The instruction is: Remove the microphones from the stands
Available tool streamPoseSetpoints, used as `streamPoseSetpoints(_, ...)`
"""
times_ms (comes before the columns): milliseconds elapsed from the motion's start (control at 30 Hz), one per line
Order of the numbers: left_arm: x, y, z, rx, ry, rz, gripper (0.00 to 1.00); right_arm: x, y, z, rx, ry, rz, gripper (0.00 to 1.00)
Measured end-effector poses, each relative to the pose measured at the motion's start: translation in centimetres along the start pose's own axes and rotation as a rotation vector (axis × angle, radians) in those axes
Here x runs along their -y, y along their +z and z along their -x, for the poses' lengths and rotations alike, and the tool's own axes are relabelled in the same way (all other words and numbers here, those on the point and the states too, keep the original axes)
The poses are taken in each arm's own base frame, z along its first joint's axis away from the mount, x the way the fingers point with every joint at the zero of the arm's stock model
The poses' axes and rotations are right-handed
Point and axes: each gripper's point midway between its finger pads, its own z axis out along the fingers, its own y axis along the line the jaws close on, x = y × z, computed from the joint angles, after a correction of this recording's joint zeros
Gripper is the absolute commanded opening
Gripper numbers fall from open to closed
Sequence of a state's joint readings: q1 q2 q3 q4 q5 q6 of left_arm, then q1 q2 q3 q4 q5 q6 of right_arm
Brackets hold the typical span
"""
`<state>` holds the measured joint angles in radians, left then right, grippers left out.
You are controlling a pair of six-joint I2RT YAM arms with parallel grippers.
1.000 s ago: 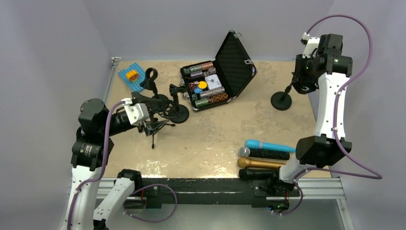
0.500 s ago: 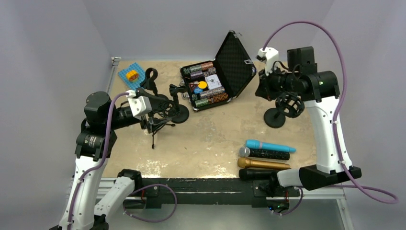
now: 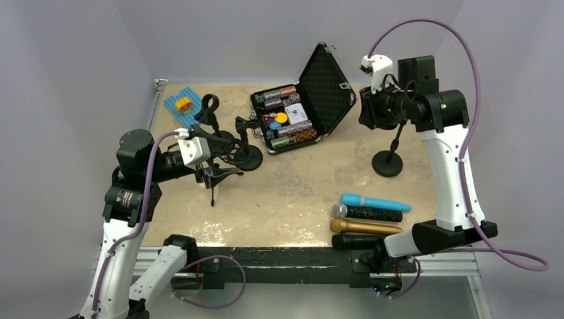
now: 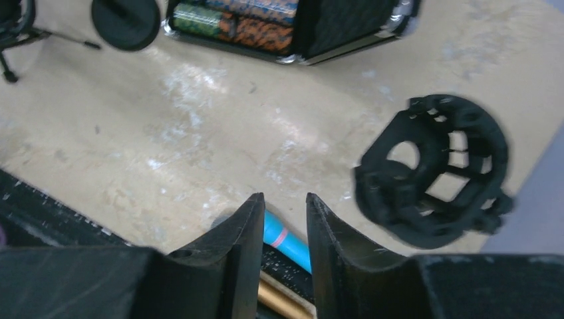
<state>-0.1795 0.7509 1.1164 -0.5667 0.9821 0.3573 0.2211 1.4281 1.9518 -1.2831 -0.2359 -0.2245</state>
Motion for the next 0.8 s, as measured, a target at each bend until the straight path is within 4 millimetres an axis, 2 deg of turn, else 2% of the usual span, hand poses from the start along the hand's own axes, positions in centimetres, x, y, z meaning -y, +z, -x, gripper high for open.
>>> streamPoseSetpoints(67,0.0,0.0,0.0,0.000,0.000,0.000,0.74,1.6,-0.7,0.6,0.024,0.026,-0.064,0.52)
streamPoseSetpoints(133,0.0,0.0,0.0,0.000,0.000,0.000,0.74,3.9,-1.8,1.6,0.068,0.066,-0.146,0.69)
streamPoseSetpoints(233,0.0,0.0,0.0,0.001,0.001,0.000,0.74,7.3,-2.9,2.1,0.099,0.123,-0.248,0.82)
streamPoseSetpoints(333,0.1,-0.1,0.1,0.002,0.003,0.001,0.74,9.6,-2.8,1.4,0.078,0.166,-0.297,0.90)
streamPoseSetpoints(500,0.2,-0.2,0.3,0.007,0.011,0.003,0.74,11.6,-1.3,-1.6,-0.022,0.237,-0.340,0.89)
streamPoseSetpoints(700,0.3,-0.2,0.3,0.008,0.006,0.004,0.74,14.7,-1.0,-2.9,-0.052,0.335,-0.396,0.81)
streamPoseSetpoints(800,0.3,-0.2,0.4,0.009,0.007,0.004,0.74,15.8,-0.1,-3.4,-0.073,0.368,-0.402,0.77)
